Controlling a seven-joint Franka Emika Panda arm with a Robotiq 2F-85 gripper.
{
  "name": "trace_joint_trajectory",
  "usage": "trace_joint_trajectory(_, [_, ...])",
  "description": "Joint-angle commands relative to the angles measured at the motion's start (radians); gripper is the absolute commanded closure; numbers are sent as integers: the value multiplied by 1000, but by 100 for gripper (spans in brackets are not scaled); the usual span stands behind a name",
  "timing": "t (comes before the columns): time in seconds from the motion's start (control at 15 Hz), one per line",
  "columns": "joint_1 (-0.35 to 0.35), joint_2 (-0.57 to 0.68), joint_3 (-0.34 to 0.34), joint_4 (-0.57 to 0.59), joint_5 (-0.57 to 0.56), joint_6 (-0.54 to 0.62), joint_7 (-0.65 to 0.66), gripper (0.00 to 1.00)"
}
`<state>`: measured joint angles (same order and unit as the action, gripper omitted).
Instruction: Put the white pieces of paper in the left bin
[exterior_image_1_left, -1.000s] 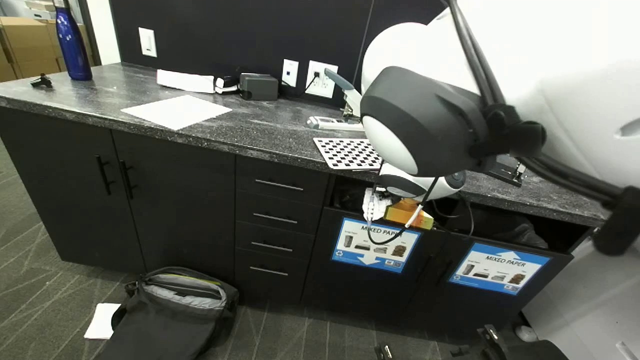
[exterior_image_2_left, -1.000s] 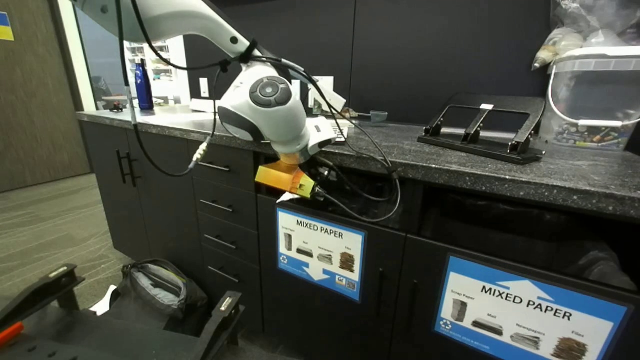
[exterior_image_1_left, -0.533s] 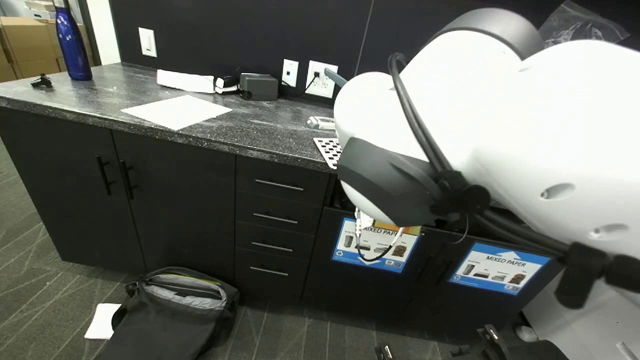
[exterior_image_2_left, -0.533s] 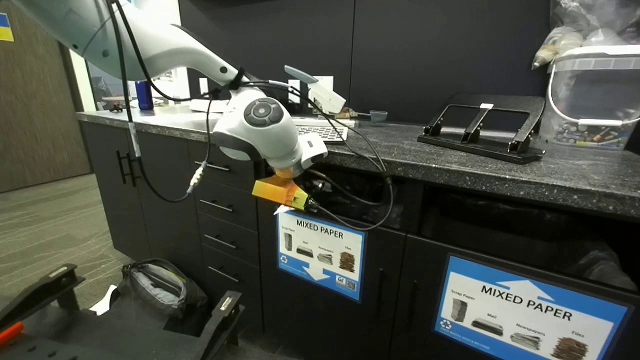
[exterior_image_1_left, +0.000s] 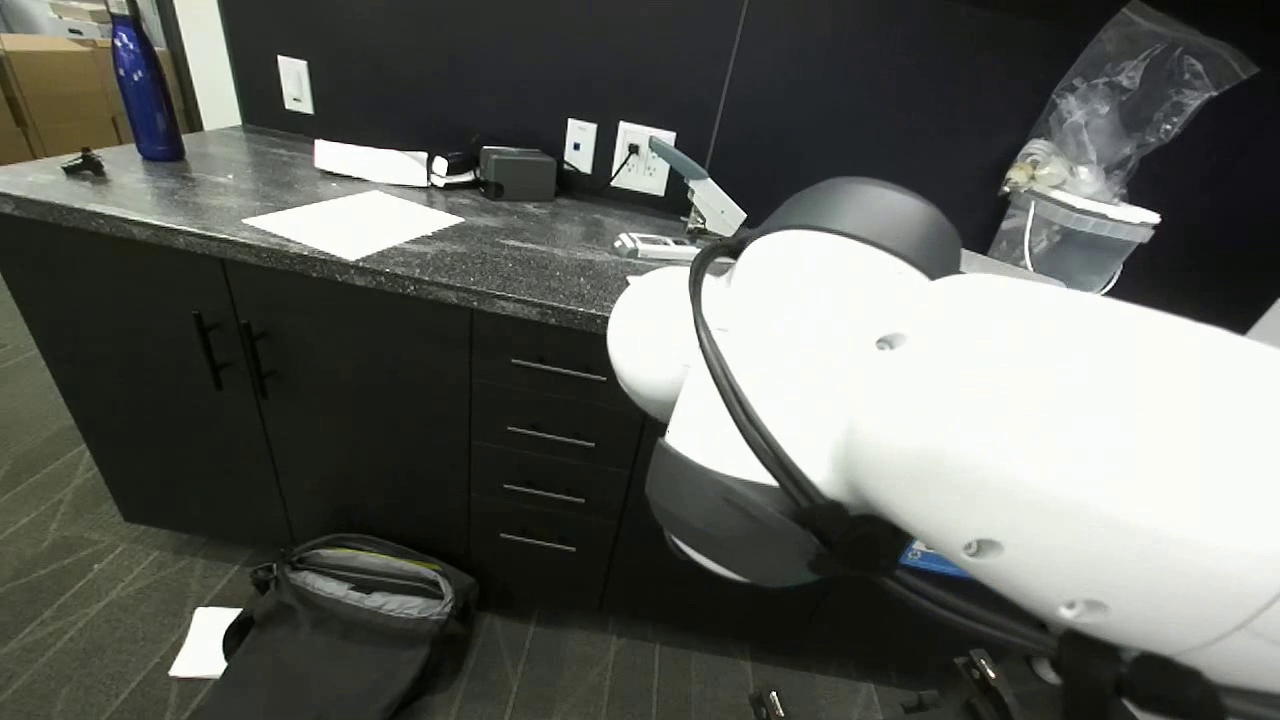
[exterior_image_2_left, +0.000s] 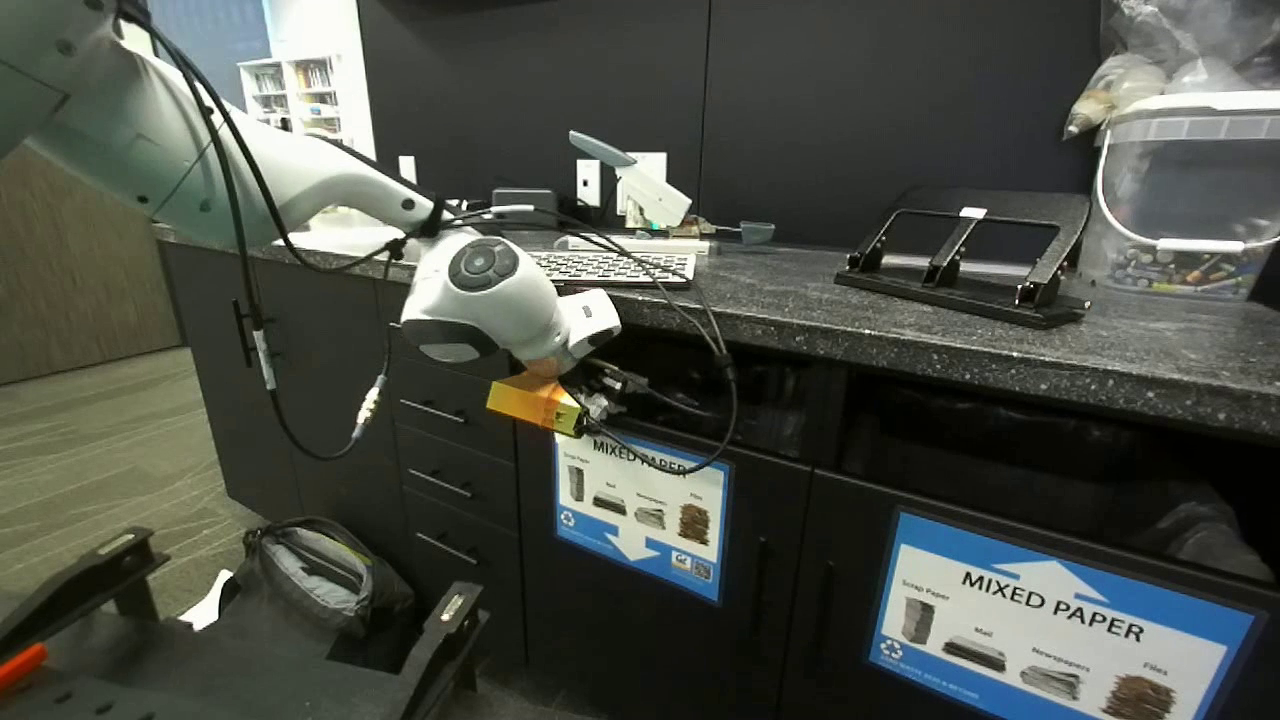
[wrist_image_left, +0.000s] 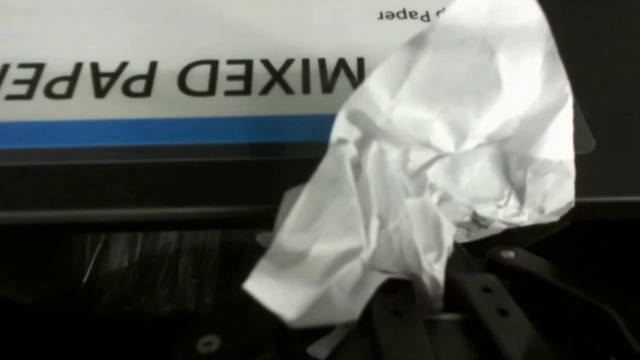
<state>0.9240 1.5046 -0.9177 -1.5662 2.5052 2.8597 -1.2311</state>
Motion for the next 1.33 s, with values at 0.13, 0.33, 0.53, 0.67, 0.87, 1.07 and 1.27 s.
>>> trace_joint_trajectory(0.13, [-29, 2, 72, 161, 18, 275, -69, 56])
trace_joint_trajectory(0.33, [-17, -1, 67, 194, 17, 348, -68, 32])
trace_joint_trajectory(0.53, [-8, -2, 40, 218, 17, 399, -67, 10])
trace_joint_trajectory(0.67, [-3, -3, 16, 228, 17, 424, -70, 0])
trace_joint_trajectory(0.87, [12, -6, -16, 218, 10, 457, -83, 0])
trace_joint_trajectory(1.07, [30, -7, -28, 196, 2, 475, -96, 0])
trace_joint_trajectory(1.27, [13, -7, 12, 178, 7, 470, -126, 0])
